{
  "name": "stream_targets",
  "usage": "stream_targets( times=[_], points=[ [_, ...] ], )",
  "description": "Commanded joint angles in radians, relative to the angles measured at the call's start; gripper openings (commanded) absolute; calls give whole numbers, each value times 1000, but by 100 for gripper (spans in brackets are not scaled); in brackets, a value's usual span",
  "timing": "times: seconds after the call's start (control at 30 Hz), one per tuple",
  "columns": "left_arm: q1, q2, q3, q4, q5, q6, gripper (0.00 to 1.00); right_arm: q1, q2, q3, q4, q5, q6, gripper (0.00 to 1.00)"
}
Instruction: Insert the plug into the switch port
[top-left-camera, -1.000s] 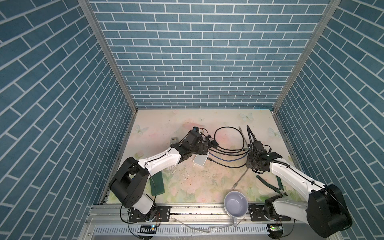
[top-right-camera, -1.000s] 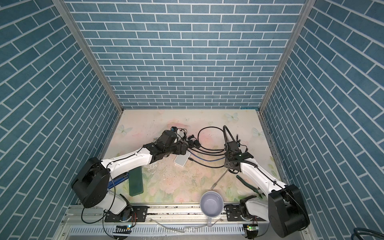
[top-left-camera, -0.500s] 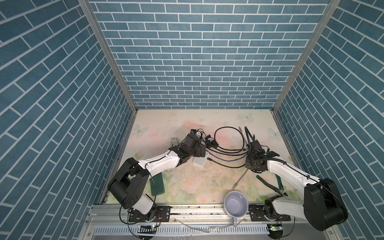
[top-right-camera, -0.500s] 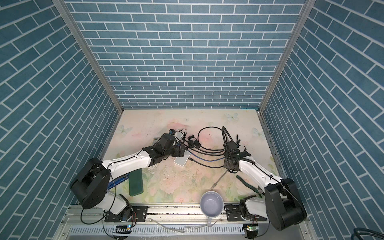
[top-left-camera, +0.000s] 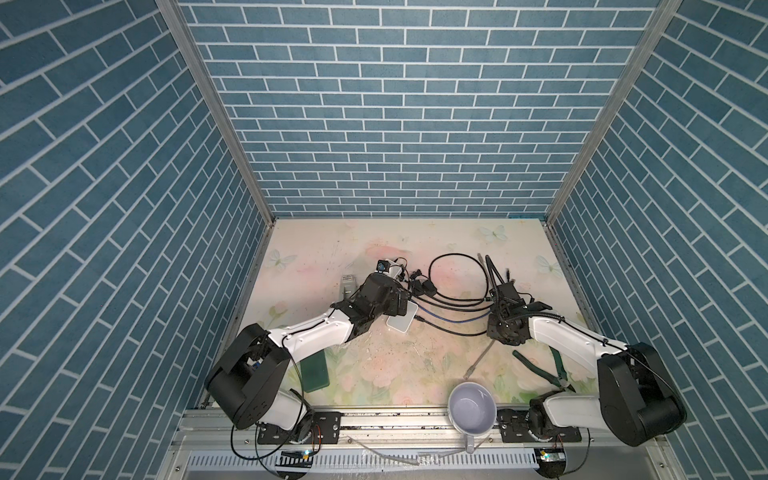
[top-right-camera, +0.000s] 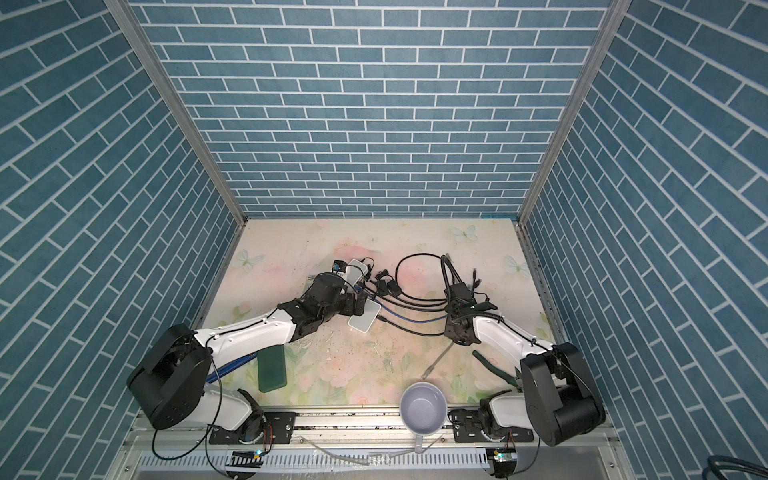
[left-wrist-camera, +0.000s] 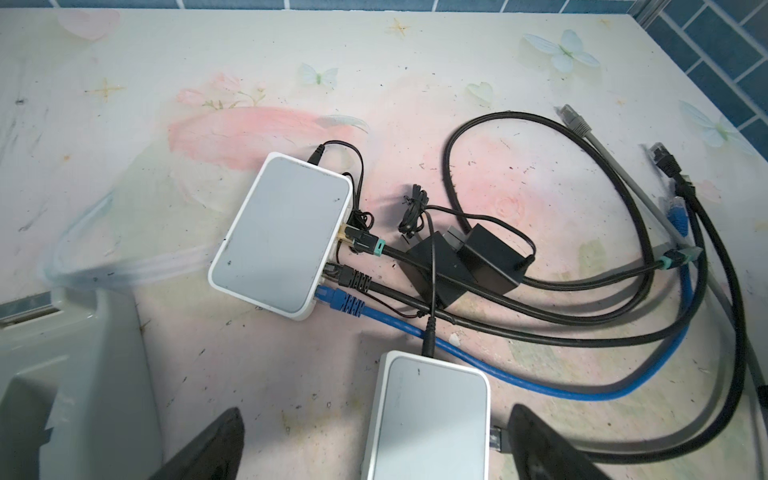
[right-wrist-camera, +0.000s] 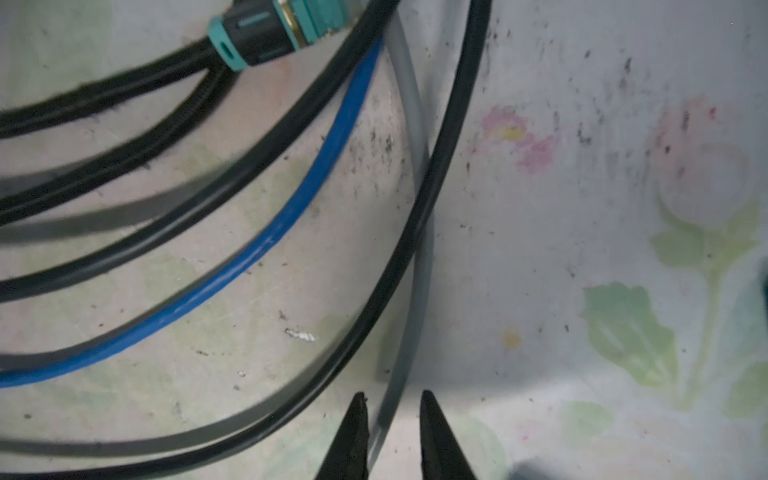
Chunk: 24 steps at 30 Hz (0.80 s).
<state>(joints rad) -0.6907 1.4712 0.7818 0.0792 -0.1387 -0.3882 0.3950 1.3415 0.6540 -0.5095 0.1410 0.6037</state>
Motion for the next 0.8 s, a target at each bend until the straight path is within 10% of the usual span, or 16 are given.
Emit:
stream_targets(
  times=[0.0,0.43,0.77],
  points=[
    [-2,-16,13,-9,-32,10,100,7,22,-22,4,3,53,22],
    [-2,-64,-36,34,-113,25,100,10,47,-18,36,8,96,9],
    [-6,-19,-22,87,72,148,100,10,-8,78,-17,1,210,1]
  ],
)
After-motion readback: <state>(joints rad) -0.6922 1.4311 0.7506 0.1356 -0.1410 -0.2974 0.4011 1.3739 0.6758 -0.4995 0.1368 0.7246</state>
